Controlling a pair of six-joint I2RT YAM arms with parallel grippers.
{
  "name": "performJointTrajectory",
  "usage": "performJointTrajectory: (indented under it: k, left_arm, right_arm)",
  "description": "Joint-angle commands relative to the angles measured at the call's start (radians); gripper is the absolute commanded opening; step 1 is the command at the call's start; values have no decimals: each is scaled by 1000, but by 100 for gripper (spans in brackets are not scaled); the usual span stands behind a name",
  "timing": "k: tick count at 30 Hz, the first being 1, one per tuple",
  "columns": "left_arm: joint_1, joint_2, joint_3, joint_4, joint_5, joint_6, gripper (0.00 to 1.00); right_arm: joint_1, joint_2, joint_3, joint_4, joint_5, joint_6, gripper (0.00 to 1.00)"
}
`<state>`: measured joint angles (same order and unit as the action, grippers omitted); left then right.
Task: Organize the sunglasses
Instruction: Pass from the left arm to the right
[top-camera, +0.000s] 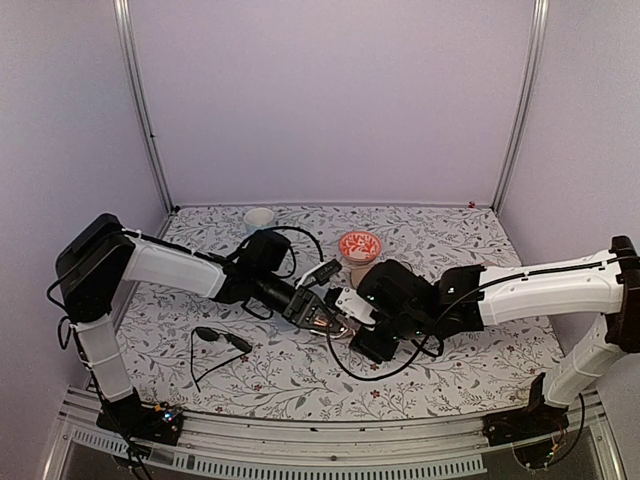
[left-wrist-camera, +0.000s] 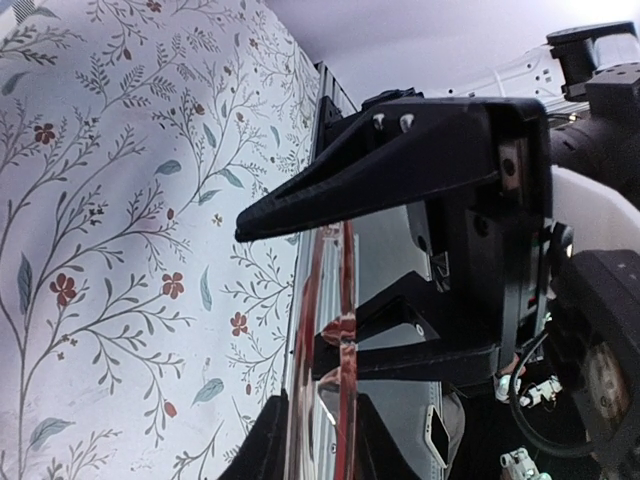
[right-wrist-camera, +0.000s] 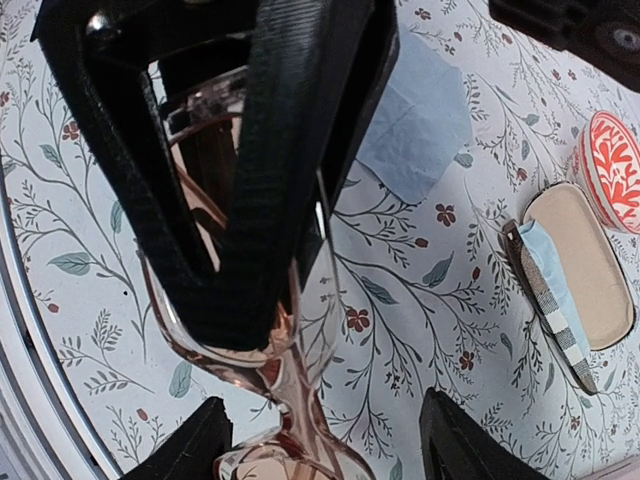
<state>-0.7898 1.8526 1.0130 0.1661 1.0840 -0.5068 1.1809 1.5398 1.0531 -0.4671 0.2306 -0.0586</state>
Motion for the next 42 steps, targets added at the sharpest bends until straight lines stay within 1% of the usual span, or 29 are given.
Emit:
performJointTrajectory:
  k: [1,8,13,15,23,26,35,38,42]
  left_arm:
    - [9,17,27,7,19,-4,18]
    - [8,24,29,-3,18,2,18]
    - [8,37,31,-11,13,4,18]
    - [8,45,33,-13,10,5,18]
    - [8,65,46,-23,4,4,18]
    - [8,69,49,-27,4,7,18]
    - [8,77,48,-31,2,10,18]
    - [9,81,47,-31,2,12,18]
    - [8,85,47,-26,5,13,21]
  right_arm:
    - [10,36,47,-29,36,-25,64]
    - [14,71,73,-50,56,-40,50]
    - [16,69,78,-56,65,-41,47]
    - [16,67,78,-57,68,-41,47]
    - [20,65,81,-60,77,-40,58]
    - [21,69,84,-63,79,-40,58]
    - [20,89,82,-70,79,-37,44]
    - [20,87,82,-67,83,-37,38]
    - [20,86,76,-68,98,-37,34]
